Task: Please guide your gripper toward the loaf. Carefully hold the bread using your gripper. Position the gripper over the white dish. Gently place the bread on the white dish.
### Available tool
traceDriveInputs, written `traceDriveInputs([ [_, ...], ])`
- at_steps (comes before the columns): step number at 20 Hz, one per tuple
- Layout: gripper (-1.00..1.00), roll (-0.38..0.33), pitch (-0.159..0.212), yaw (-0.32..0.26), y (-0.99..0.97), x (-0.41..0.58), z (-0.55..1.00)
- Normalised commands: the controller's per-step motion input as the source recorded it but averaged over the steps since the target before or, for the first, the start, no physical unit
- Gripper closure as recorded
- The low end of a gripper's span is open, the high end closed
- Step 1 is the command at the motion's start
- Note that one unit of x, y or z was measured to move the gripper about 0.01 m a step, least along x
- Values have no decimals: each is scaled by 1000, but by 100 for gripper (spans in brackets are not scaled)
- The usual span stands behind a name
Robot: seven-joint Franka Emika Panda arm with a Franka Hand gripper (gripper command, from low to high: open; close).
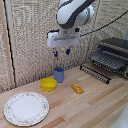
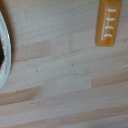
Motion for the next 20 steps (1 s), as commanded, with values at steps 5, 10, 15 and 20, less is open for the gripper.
traceDriveInputs([
  [5, -100, 66, 5, -64, -897, -81, -103],
  [10, -100, 60, 3, -30, -876, -101, -67],
  [15, -100, 0, 43, 12, -393, -101, -357],
  [20, -100, -5, 58, 14, -251, -106, -563],
])
